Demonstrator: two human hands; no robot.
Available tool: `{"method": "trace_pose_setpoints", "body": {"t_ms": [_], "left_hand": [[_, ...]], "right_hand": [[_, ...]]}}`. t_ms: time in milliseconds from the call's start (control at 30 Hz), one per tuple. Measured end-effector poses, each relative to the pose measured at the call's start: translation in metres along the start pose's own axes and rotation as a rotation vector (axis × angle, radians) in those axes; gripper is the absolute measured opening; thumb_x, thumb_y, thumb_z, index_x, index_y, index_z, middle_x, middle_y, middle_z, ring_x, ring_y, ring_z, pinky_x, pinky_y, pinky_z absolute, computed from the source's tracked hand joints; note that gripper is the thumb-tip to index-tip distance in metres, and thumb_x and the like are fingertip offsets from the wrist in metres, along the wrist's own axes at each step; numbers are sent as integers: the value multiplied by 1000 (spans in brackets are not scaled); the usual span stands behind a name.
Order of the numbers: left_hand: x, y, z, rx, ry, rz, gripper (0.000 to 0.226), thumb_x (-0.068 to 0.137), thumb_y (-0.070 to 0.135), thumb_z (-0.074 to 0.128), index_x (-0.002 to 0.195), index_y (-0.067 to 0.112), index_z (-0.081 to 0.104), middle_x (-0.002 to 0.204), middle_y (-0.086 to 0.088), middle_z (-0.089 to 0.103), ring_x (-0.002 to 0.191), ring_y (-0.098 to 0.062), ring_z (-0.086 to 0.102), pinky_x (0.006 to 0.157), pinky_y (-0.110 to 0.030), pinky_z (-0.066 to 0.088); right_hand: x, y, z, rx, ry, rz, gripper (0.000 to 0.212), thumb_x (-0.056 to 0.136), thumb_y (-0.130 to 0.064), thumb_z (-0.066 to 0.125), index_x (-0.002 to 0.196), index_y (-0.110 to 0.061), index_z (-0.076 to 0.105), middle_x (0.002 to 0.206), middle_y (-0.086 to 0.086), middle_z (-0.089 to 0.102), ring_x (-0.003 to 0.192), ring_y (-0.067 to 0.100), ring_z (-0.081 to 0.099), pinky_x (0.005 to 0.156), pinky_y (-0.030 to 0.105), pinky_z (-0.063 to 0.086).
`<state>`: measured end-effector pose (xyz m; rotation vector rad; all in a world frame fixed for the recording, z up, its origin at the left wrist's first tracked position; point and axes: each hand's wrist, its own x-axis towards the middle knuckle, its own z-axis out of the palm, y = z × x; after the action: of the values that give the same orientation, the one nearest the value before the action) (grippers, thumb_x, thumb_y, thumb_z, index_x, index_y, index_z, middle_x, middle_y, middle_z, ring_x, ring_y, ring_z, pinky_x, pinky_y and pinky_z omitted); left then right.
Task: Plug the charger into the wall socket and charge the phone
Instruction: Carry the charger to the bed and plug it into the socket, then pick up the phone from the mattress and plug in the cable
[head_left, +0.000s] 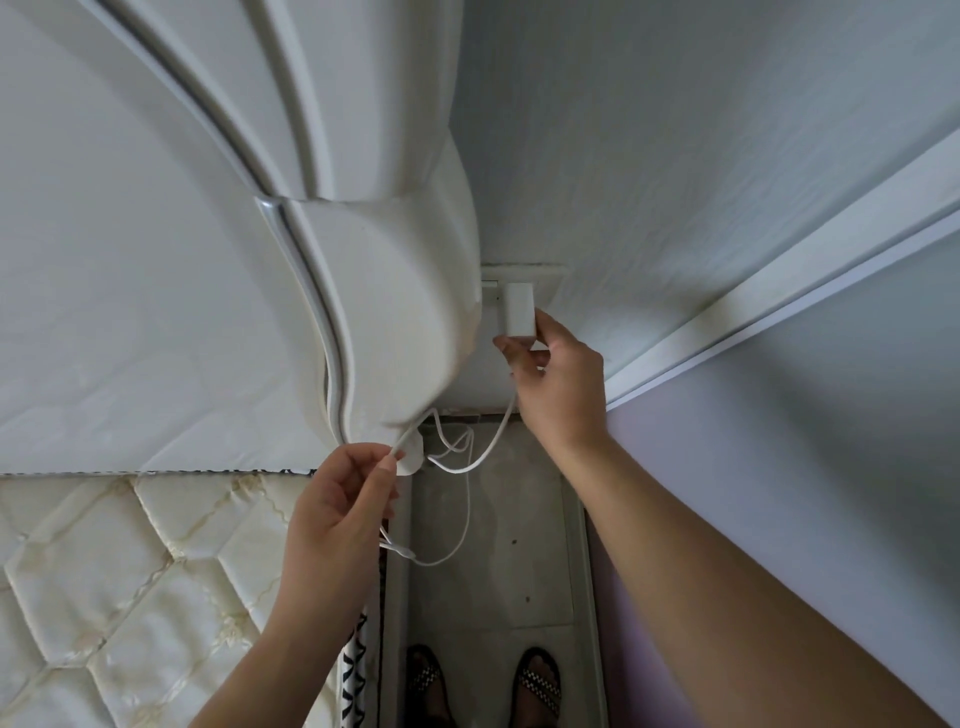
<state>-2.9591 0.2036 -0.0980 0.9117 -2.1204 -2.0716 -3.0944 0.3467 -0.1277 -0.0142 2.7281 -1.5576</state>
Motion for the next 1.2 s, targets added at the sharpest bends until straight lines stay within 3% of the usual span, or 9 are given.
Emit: {"method": "trace_pose_setpoints", "body": {"t_ms": [133,300,400,567,700,800,1000,1100,1200], "left_hand": [[-3,1,-6,15,3,4,13,89,15,53,83,15,64,52,14,56,51,2,49,53,-8,42],[-18,5,-18,34,24,-2,14,88,18,54,80,20,65,52,11,54,50,-1,47,50,-11,41],[-36,9,-23,73,34,-9,12,87,21,57,80,23,67,58,11,56,53,-3,46,51,-13,41],[-76,16,-37,164,-55,17,8,85,21,61,82,22,68,70,-8,61,63,-21,45,61,-31,39],[-112,19,-59,163,11,56,12,82,22,63,71,26,65,56,12,58,54,-3,45,50,-12,37],[-138,14,-74,195,28,60,12,81,22,66,71,28,66,53,17,59,49,3,48,48,-6,35],[-164,-11,-99,274,70,26,6,81,25,65,76,27,65,62,11,62,57,3,53,58,-7,40],[-166,-18,-109,209,89,15,10,83,22,64,73,24,63,55,18,57,52,3,48,54,-6,37],[-166,-20,-129,207,135,35,9,81,25,65,73,25,64,56,18,57,51,3,45,53,-6,36]], "right_hand": [[1,-2,-4,-47,-42,-13,19,86,-21,64,100,-8,64,89,-3,70,57,-12,57,58,2,42],[-37,2,-18,-251,-185,8,70,83,-27,68,138,0,36,131,17,51,102,28,60,87,39,52],[-88,-4,-27,-215,-238,-115,60,81,-21,70,132,-1,45,128,17,50,103,29,59,82,46,55],[-128,-38,-25,-57,-539,-302,45,83,-17,67,127,-16,56,132,5,54,112,11,54,82,20,49],[-139,-49,-26,-81,-615,-367,7,84,-25,64,89,-24,69,87,-9,66,76,6,58,62,18,40],[-149,-47,-30,-93,-675,-338,4,83,-25,67,85,-26,70,81,-13,62,70,1,55,60,13,36],[-159,-68,-46,112,-511,-469,10,81,-24,68,86,-16,72,78,-5,63,66,10,58,59,17,46],[-165,-73,-52,1,-462,-574,10,82,-26,68,84,-16,71,76,-9,59,61,-4,50,59,6,34],[-176,-59,-40,-188,-519,-482,6,79,-23,71,81,-17,69,72,-11,57,55,2,47,58,12,34]]}}
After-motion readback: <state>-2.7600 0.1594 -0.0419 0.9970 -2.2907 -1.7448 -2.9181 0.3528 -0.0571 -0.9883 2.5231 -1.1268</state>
